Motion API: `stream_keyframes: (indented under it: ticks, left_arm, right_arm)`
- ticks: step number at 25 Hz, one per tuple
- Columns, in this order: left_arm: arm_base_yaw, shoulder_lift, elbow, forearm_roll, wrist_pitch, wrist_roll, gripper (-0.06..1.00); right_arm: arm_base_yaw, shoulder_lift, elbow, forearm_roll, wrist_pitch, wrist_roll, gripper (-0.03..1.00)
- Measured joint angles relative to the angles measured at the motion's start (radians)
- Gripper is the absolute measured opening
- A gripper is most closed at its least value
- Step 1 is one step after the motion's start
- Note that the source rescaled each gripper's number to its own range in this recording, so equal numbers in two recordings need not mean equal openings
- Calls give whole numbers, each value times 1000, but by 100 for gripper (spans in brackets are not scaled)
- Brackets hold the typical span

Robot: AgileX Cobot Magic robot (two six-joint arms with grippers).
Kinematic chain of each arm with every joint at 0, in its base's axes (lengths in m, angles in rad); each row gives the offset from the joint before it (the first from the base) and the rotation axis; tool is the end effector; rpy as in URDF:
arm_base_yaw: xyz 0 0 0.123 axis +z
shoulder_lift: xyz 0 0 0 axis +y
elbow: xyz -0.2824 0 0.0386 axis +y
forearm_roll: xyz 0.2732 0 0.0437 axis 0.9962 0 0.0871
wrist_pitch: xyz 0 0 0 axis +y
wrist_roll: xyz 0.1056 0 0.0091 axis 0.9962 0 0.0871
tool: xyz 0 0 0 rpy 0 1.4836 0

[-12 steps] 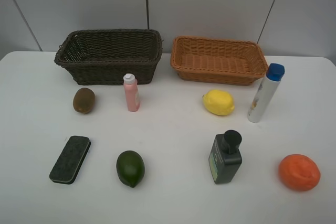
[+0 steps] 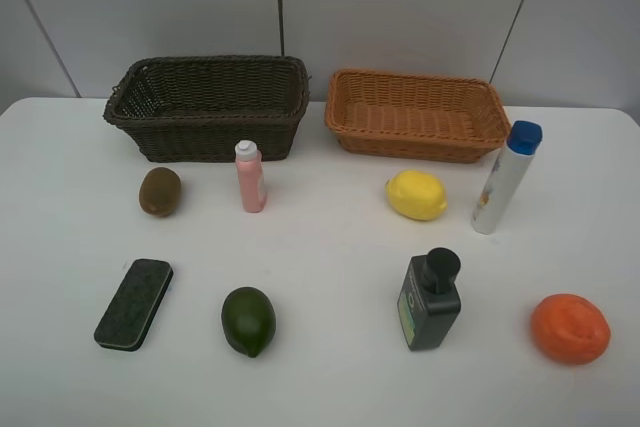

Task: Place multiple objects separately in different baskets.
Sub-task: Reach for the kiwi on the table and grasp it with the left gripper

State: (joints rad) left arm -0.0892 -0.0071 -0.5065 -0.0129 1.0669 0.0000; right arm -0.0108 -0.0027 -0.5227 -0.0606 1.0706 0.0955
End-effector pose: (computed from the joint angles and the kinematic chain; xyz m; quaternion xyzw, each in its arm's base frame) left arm 0.0282 -0.0037 0.2841 0.0383 0.8504 -0.0298 0.5239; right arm 0.0268 -0.0059 0.2888 0.0468 0.8475 -0.0079 0.5287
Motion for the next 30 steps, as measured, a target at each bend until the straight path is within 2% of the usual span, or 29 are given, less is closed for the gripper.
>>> stream_keyframes:
  ticks: [5, 9, 13, 19, 25, 30]
  left_arm:
    - [0, 0, 0, 1, 0, -8, 99]
    - [0, 74, 0, 39, -1, -83, 99]
    - [0, 322, -29, 52, -20, -115, 99]
    - [0, 797, -155, 45, -149, -119, 99]
    - [-1, 1263, -401, -18, -140, -141, 99]
    - [-21, 1558, -629, -37, -118, -140, 99]
  right_arm:
    - [0, 0, 0, 0, 0, 0, 98]
    - [0, 0, 0, 0, 0, 0, 98]
    - [0, 0, 0, 0, 0, 0, 98]
    - [0, 0, 0, 0, 0, 0, 98]
    - [0, 0, 0, 0, 0, 0, 98]
    - [0, 0, 0, 0, 0, 0, 98]
